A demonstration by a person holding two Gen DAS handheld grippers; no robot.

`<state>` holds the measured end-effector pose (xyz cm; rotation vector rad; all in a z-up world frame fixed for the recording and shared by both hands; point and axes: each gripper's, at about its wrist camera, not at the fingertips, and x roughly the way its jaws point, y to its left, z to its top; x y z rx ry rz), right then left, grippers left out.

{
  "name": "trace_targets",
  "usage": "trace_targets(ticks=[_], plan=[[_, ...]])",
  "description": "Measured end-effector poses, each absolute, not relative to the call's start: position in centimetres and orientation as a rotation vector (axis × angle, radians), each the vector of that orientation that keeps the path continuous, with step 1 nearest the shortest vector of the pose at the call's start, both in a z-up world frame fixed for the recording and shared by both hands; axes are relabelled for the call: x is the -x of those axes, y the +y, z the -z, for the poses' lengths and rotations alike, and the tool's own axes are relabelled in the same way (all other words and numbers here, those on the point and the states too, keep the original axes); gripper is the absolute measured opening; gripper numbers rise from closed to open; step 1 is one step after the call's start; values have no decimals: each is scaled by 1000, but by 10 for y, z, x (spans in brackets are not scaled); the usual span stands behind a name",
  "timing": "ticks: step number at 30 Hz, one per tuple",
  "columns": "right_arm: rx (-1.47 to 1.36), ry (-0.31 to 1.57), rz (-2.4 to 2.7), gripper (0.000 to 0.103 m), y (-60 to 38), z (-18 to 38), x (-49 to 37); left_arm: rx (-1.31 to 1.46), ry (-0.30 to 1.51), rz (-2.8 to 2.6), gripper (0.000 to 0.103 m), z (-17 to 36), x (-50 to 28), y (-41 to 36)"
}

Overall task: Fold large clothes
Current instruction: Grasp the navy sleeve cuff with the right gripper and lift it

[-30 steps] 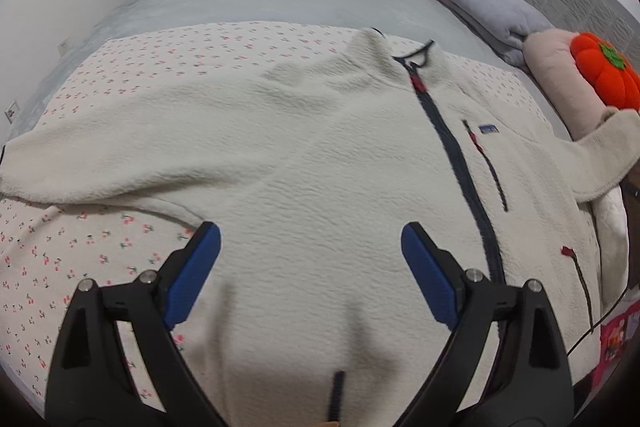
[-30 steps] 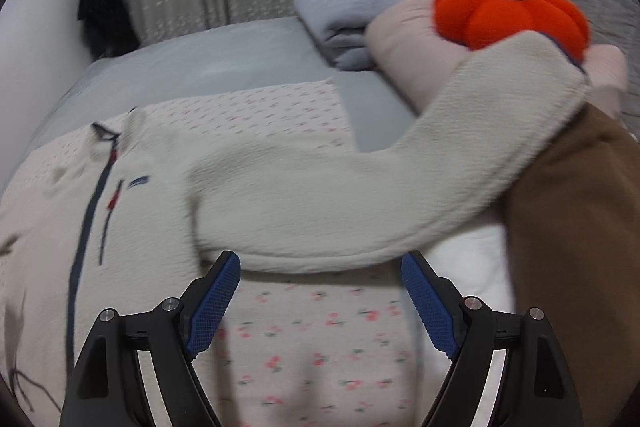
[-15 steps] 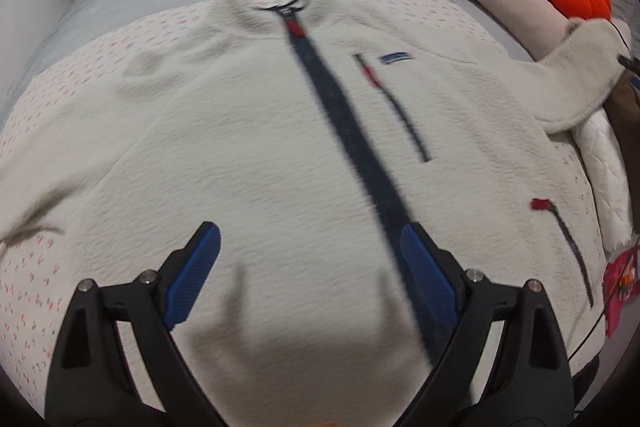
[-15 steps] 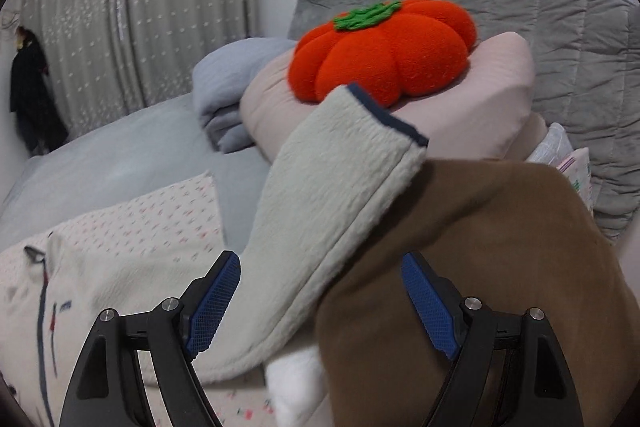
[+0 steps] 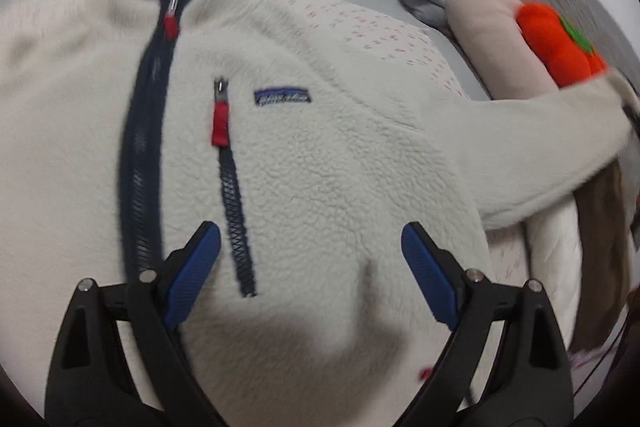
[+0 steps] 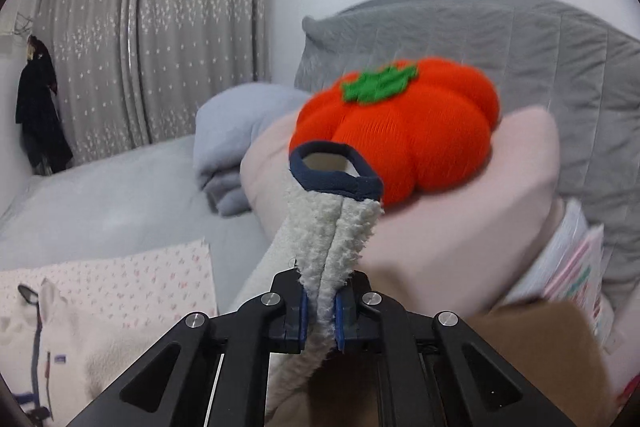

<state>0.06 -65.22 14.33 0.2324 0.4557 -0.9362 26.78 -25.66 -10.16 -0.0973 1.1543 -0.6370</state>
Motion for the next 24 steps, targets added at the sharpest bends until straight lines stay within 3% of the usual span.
trace_targets(ticks=[4,12,15,16,24], plan=[[-273,426,949,9,-683,-154,8,-1,1008,633,91,110,-254,-274],[-380,472,974,8,-727,-114,8,-267,796,794,92,94,-204,-338],[-401,452,964,8,-731,-117,9,-400,943,797,93,133,-207,-349],[-399,460,961,8,-731,-116,6,-385,915,816,93,136,-206,-344],[-345,417,929,9,-701,-139,2,-372,951,840,92,118,-198,-312]])
